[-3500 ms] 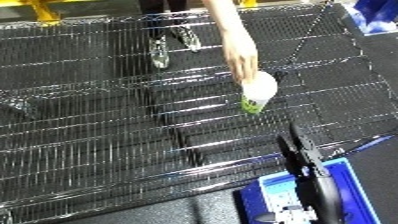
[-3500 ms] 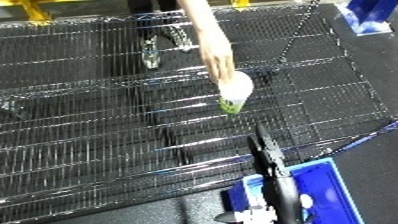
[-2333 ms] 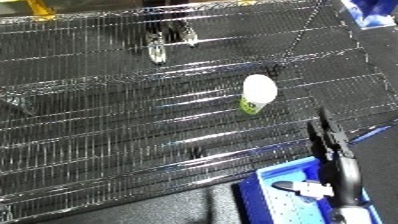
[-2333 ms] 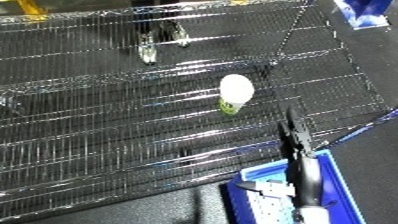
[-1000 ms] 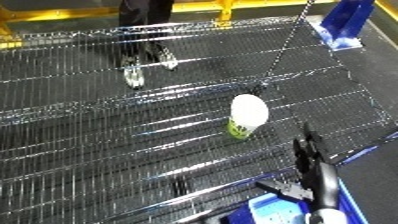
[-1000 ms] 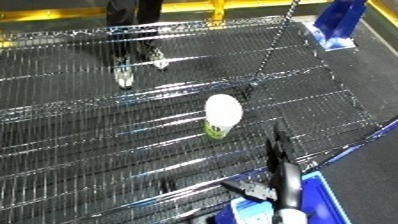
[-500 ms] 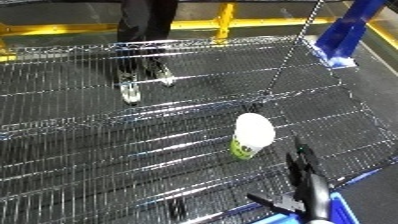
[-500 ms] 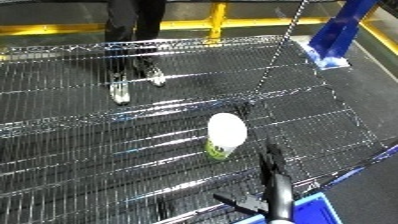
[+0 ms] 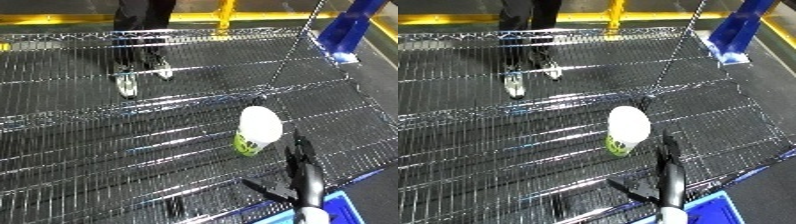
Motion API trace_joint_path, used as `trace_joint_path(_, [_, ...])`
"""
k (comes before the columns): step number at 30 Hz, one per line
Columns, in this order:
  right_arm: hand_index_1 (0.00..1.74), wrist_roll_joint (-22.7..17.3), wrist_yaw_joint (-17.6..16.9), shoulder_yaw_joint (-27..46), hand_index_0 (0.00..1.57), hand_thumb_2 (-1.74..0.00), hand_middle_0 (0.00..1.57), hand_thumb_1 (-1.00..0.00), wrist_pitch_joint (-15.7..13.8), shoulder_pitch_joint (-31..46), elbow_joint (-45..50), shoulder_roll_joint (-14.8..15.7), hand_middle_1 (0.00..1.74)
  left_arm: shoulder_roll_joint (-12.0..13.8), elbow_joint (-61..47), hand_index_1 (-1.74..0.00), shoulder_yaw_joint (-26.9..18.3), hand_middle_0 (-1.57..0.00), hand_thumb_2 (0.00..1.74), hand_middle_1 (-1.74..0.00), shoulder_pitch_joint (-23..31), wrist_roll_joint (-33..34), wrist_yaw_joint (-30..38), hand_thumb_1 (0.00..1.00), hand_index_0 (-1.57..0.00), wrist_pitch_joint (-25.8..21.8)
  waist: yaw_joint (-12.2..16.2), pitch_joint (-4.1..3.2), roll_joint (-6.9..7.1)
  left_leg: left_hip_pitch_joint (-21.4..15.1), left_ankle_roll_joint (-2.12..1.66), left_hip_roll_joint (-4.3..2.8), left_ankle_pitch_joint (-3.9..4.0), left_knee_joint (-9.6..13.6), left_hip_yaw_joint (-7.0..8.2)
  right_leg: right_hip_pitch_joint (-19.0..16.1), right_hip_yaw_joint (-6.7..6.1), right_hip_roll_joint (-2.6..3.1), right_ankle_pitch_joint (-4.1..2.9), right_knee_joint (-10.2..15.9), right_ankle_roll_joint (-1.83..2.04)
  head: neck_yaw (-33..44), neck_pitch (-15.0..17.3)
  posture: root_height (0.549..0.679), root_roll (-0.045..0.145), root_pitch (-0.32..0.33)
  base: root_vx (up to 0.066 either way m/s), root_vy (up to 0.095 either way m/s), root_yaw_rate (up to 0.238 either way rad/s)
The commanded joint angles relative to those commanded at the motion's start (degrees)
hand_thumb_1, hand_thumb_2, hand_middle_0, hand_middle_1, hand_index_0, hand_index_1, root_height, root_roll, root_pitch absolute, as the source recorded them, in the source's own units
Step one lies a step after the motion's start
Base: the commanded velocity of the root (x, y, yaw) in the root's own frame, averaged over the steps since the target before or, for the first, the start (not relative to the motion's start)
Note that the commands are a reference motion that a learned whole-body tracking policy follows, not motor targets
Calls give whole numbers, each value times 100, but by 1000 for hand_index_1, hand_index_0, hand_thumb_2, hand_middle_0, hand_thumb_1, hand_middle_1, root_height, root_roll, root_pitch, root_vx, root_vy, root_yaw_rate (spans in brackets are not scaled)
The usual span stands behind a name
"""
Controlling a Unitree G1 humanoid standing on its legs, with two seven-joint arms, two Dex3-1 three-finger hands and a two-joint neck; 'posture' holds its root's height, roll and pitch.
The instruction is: Pick up the object and place it into the box
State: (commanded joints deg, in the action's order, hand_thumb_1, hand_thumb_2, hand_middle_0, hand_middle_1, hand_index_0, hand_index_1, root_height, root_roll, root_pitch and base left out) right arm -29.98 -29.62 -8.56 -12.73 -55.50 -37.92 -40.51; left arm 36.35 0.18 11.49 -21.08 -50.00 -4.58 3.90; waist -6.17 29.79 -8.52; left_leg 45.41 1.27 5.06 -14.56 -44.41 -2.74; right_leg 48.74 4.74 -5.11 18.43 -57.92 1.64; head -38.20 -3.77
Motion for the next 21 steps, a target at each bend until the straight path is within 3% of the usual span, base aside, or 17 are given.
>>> trace_joint_path(6, [0, 46, -109, -66, 0, 0, 0, 0, 28, -179, -76, -104, 0, 59, -85, -1740, -6, -1570, 1740, -1740, 0, -86, 29, 1000, -1570, -34, -49, 0, -35, 184, 25, 16, -2, -75, -21, 155, 7, 25, 40, -86, -15, -9, -135, 603, 39, 244, -16, -33, 6])
trace_joint_path(21, [0, 93, -277, -300, 0, 0, 0, 0, 107, -782, -386, -305, 0, 211, -206, -1740, -49, -1570, 1740, -1740, 137, -193, -62, 1000, -1570, -160, -207, 0, -102, 437, 22, 47, 22, -228, -95, 333, 75, 36, 97, -233, -57, -183, -642, 597, 39, 258, -6, -26, 15])
